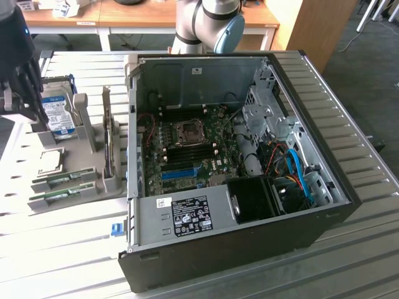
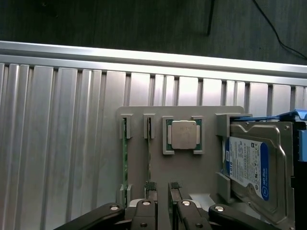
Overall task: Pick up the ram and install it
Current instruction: 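Pick up the ram and move it above insertion slot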
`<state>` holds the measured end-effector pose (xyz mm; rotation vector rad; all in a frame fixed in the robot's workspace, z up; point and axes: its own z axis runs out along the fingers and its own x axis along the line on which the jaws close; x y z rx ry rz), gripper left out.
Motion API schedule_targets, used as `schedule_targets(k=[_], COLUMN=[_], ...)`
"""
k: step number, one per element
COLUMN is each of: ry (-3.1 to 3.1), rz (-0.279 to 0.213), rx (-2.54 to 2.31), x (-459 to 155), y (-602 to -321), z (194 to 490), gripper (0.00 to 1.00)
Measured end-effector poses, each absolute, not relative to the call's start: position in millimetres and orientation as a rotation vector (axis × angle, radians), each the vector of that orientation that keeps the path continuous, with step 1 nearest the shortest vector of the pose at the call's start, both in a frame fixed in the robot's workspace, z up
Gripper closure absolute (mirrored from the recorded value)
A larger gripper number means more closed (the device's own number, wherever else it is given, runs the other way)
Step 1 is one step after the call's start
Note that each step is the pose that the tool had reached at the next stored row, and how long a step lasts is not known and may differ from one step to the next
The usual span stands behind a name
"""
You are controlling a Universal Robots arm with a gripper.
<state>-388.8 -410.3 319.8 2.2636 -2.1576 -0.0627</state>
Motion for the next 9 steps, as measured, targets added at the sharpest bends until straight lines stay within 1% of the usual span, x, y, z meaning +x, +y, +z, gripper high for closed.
schedule_targets(k=[9], ry=[-2.158], rz=[-0.063], rx=[2.263], x=[-389], y=[-410], z=[303], gripper=[0.76])
